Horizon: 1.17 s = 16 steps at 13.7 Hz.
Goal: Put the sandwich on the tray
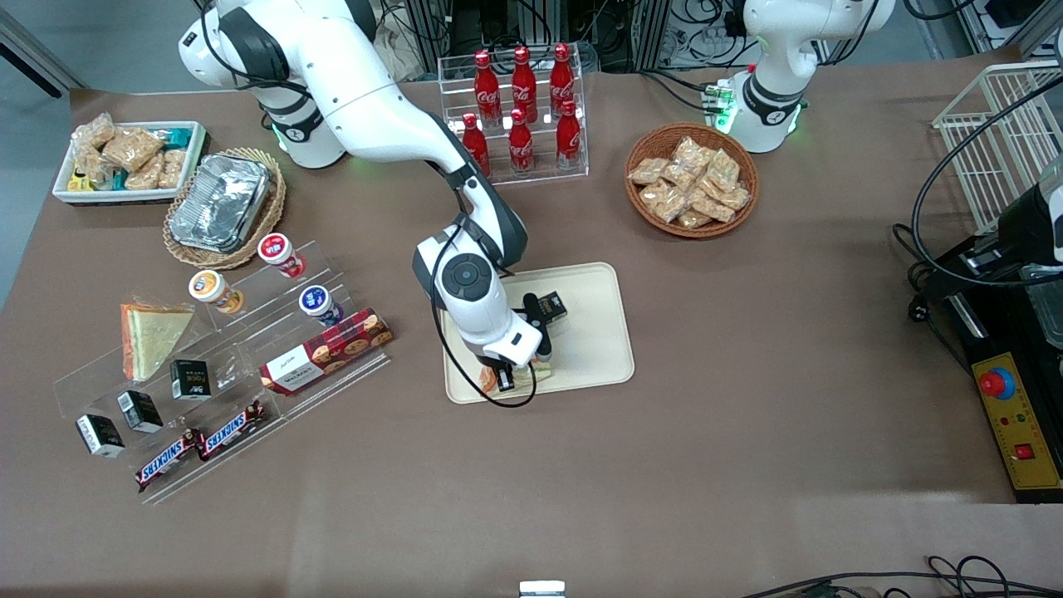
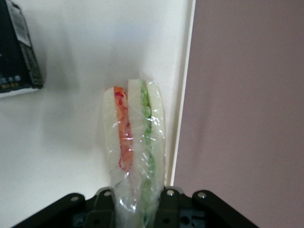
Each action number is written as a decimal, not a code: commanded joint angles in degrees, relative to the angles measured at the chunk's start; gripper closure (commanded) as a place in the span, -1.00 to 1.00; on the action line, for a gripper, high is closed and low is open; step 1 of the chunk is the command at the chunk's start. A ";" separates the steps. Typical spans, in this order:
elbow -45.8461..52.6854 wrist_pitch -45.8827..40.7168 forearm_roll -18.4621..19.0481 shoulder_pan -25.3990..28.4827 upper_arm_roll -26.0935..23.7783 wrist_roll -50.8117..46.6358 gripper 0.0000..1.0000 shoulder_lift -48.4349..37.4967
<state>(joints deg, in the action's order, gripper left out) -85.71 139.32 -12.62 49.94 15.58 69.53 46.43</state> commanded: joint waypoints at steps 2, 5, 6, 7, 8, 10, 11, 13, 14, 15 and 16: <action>1.33 0.07 -0.39 0.87 0.50 -6.68 0.37 1.12; 1.33 -0.19 -0.66 1.04 0.50 -10.10 -0.98 0.85; 1.24 -0.63 -0.57 1.04 0.50 -11.60 -0.98 0.50; 0.98 -0.98 -0.39 1.30 0.59 -12.92 -0.98 0.15; -0.07 -1.68 -0.39 1.65 0.68 -14.59 -0.98 -0.72; -1.30 -5.53 -0.30 2.09 1.20 -18.45 -0.98 -3.79; -1.22 -8.95 -0.30 2.18 2.08 -19.95 -0.98 -5.37; -1.22 -15.54 1.62 2.54 3.75 -24.60 -0.98 -9.06; -1.22 -19.14 3.02 2.45 4.02 -28.89 -0.98 -11.08; -1.04 -22.57 3.73 1.93 4.54 -33.97 -0.98 -12.75; -1.04 -25.39 3.83 1.49 5.76 -38.55 -0.98 -14.34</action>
<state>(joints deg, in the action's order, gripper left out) -85.37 119.06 -10.43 51.92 20.08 39.02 36.34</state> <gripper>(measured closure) 0.009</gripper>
